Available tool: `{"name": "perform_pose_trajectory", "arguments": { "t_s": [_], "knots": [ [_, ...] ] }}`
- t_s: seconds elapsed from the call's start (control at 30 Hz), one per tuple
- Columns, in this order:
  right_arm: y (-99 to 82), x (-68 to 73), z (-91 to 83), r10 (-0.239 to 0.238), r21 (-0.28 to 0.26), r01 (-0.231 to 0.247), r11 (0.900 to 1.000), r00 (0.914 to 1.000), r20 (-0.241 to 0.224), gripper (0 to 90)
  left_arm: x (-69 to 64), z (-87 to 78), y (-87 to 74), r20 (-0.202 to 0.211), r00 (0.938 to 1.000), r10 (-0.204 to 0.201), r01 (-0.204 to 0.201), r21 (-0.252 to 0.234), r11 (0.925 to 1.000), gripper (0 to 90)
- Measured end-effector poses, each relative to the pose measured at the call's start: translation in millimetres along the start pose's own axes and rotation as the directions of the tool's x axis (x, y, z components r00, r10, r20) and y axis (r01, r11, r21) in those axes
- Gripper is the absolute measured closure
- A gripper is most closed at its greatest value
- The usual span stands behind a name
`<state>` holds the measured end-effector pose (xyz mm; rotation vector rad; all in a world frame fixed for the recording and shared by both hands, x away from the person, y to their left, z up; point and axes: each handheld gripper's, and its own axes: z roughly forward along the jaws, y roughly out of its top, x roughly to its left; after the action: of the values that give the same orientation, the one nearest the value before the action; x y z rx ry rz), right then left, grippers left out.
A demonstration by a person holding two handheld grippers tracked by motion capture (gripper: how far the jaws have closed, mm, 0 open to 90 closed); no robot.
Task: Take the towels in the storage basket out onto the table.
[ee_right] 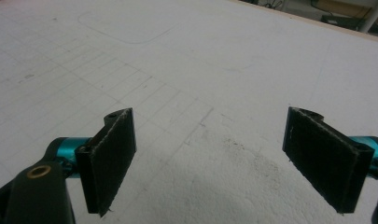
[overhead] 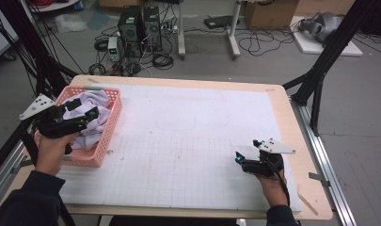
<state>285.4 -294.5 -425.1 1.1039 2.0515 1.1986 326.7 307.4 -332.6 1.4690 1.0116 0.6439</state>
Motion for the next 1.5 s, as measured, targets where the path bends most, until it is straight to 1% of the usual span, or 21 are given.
{"name": "perform_pose_trajectory", "arguments": {
  "t_s": [0.13,0.27,0.33,0.37,0.4,0.5,0.57,0.6,0.63,0.67,0.7,0.73,0.77,0.9,1.0,1.03,1.1,1.13,1.2,1.37,1.5],
  "knots": [
    [-0.1,0.1,-1.4,-0.002,-0.003,0.002,1.0,1.0,-0.001,16.0,20.8,3.6,0.4,-0.07,0.9975,-0.009,0.012,0.042,0.999,16.5],
    [-0.1,1.0,-0.4,-0.006,-0.001,0.006,1.0,1.0,-0.002,16.1,40.7,8.4,-4.3,-0.151,0.9885,-0.007,0.025,0.113,0.9933,16.5],
    [-0.1,1.6,0.6,-0.015,0.007,0.015,0.9999,0.9999,-0.007,16.1,49.0,11.5,-8.0,-0.182,0.9832,0.017,0.013,0.165,0.9862,16.5],
    [-0.2,1.9,0.8,-0.013,0.011,0.013,0.9999,0.9999,-0.007,16.0,55.5,16.2,-12.0,-0.202,0.9785,0.039,0.006,0.217,0.9761,16.5],
    [-0.2,2.0,0.9,-0.012,0.011,0.013,0.9999,0.9999,-0.006,16.0,55.5,16.2,-12.0,-0.202,0.9785,0.039,0.006,0.217,0.9761,16.5],
    [-0.2,1.7,1.7,-0.018,0.011,0.018,0.9998,0.9998,-0.006,16.0,64.0,24.9,-18.8,-0.235,0.9714,0.032,0.036,0.28,0.9593,16.5],
    [-0.3,2.0,1.9,-0.018,0.014,0.018,0.9997,0.9998,-0.005,16.1,69.6,35.2,-25.2,-0.328,0.9432,0.052,0.065,0.336,0.9398,16.5],
    [-0.4,1.9,1.8,-0.021,0.015,0.021,0.9997,0.9998,-0.004,16.1,69.6,35.2,-25.2,-0.328,0.9432,0.052,0.065,0.336,0.9398,16.6],
    [-0.6,1.8,1.8,-0.021,0.015,0.021,0.9997,0.9998,-0.003,16.1,72.7,42.9,-31.0,-0.373,0.9238,0.085,0.072,0.388,0.9187,16.5],
    [-0.8,2.3,1.4,-0.015,0.02,0.015,0.9997,0.9999,-0.003,16.0,75.1,46.6,-34.4,-0.381,0.9209,0.08,0.092,0.414,0.9057,16.2],
    [-1.1,2.1,1.3,-0.017,0.017,0.017,0.9997,0.9998,-0.005,16.1,77.4,49.9,-37.8,-0.386,0.9193,0.076,0.11,0.439,0.8916,15.9],
    [-1.4,2.1,1.0,-0.018,0.016,0.018,0.9997,0.9998,-0.004,16.1,77.4,49.9,-37.8,-0.386,0.9193,0.076,0.11,0.439,0.8916,15.0],
    [-1.7,1.9,0.7,-0.02,0.014,0.02,0.9997,0.9998,-0.004,16.1,79.4,52.8,-40.9,-0.388,0.9187,0.074,0.122,0.456,0.8816,13.0],
    [-2.7,1.8,-0.4,-0.018,0.018,0.018,0.9997,0.9998,0.001,16.1,85.1,61.1,-48.5,-0.368,0.9276,0.064,0.133,0.484,0.8651,9.4],
    [-3.2,2.2,-0.8,-0.018,0.02,0.018,0.9996,0.9998,-0.001,16.1,85.2,71.3,-57.2,-0.349,0.9329,0.088,0.125,0.543,0.8306,1.7],
    [-3.2,2.6,-0.7,-0.017,0.02,0.017,0.9997,0.9998,-0.002,16.1,84.7,77.2,-61.0,-0.352,0.9294,0.112,0.114,0.563,0.8185,1.7],
    [-3.2,3.2,-0.8,-0.018,0.022,0.018,0.9996,0.9998,-0.001,16.1,84.2,79.8,-61.4,-0.355,0.927,0.122,0.111,0.569,0.8145,1.7],
    [-3.3,3.1,-0.8,-0.023,0.023,0.023,0.9995,0.9997,-0.003,16.1,83.0,83.9,-61.7,-0.336,0.9206,0.198,0.055,0.615,0.7862,1.8],
    [-3.5,3.4,-1.1,-0.026,0.022,0.026,0.9994,0.9997,-0.003,16.2,83.5,85.8,-61.9,-0.333,0.9174,0.218,0.045,0.632,0.7736,1.8],
    [-4.1,4.1,-2.7,-0.024,0.025,0.024,0.9994,0.9997,-0.004,16.3,83.4,85.4,-61.3,-0.338,0.916,0.215,0.053,0.634,0.7713,12.0],
    [-4.6,2.8,-3.3,-0.027,0.024,0.027,0.9994,0.9996,-0.001,16.4,72.2,88.0,-58.1,-0.299,0.9029,0.309,-0.034,0.668,0.7437,37.1]
  ]
}}
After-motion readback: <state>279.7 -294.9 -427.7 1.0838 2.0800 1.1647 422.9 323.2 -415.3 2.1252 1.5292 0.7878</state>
